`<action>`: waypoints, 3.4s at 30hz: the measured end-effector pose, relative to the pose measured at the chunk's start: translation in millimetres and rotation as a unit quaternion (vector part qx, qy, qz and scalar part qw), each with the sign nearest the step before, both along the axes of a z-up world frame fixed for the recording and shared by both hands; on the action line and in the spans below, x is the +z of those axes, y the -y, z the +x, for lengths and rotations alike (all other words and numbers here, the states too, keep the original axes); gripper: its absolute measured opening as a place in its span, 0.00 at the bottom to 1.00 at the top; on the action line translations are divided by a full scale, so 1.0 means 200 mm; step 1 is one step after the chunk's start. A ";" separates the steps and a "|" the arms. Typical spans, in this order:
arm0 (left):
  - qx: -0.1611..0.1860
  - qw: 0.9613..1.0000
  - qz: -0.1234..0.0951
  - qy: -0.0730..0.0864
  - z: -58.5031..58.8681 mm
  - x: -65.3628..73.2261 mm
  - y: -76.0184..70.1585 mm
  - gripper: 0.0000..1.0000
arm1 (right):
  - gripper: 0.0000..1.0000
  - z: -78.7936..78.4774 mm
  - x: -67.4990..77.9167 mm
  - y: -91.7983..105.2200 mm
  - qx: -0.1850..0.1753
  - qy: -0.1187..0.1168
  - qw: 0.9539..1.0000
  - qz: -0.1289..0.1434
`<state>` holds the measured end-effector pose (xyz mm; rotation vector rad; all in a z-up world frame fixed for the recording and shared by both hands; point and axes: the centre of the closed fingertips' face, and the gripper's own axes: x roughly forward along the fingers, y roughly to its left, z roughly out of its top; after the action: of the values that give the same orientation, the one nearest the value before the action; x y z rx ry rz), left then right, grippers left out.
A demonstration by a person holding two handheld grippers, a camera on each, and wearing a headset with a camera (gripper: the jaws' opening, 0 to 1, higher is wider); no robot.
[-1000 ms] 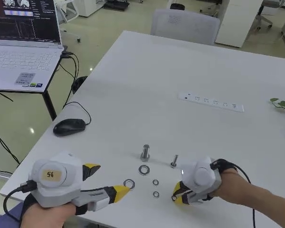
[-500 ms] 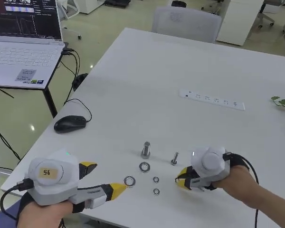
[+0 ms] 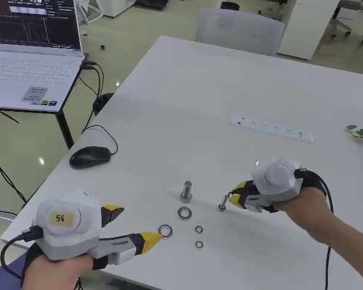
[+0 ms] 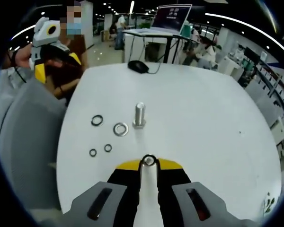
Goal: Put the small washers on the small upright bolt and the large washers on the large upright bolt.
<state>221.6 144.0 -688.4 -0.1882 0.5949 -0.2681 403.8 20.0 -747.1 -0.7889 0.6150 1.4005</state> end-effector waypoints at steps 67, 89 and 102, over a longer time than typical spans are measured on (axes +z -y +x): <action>0.004 1.000 -0.001 -0.001 0.01 0.00 -0.02 0.63 | 0.13 0.01 -0.09 -0.04 0.012 -0.008 0.997 -0.070; 0.008 1.000 -0.005 -0.006 -0.01 -0.02 -0.02 0.63 | 0.13 0.02 -0.23 -0.05 0.014 -0.017 0.993 -0.115; 0.016 1.000 -0.005 -0.009 -0.02 -0.04 -0.06 0.63 | 0.15 0.01 -0.36 -0.05 0.005 -0.036 0.991 -0.131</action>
<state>217.1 155.0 -696.2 -0.2104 0.6077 -0.2384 405.8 29.2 -818.4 -0.9531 0.8653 1.3788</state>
